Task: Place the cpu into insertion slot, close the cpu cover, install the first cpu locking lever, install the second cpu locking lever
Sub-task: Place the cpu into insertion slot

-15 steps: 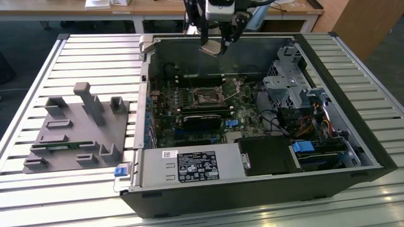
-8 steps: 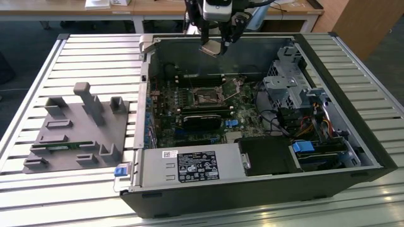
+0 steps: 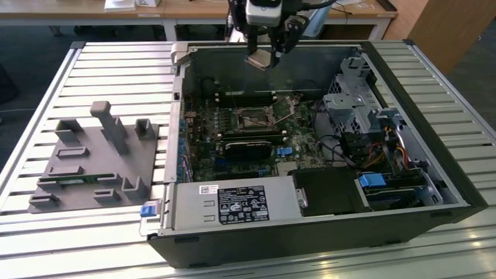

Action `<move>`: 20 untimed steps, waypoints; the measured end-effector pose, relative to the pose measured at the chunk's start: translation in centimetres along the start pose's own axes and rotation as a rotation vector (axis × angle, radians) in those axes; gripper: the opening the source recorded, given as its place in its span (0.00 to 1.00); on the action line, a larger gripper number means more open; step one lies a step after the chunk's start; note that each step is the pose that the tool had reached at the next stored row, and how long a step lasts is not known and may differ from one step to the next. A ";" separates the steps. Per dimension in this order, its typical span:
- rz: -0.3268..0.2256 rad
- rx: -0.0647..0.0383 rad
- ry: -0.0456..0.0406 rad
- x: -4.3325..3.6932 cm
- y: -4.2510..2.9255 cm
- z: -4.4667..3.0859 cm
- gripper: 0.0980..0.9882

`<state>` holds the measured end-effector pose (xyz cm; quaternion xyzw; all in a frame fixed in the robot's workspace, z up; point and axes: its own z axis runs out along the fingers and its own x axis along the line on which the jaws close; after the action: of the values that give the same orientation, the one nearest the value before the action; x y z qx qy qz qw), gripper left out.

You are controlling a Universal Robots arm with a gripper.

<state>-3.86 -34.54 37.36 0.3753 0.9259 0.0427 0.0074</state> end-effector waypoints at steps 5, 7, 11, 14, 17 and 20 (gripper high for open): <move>0.030 -0.001 -0.0025 0.00 0.00 0.02 0.50; 0.042 -0.001 -0.0036 0.00 0.00 0.02 0.50; 0.065 -0.001 -0.0055 0.00 0.00 0.03 0.50; 0.083 -0.002 -0.0070 0.00 0.00 0.04 0.50; 0.101 -0.002 -0.0085 0.00 0.00 0.04 0.50; 0.120 -0.002 -0.0101 0.00 0.00 0.05 0.50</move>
<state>-3.86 -34.54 37.31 0.4302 0.9017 0.0422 0.0100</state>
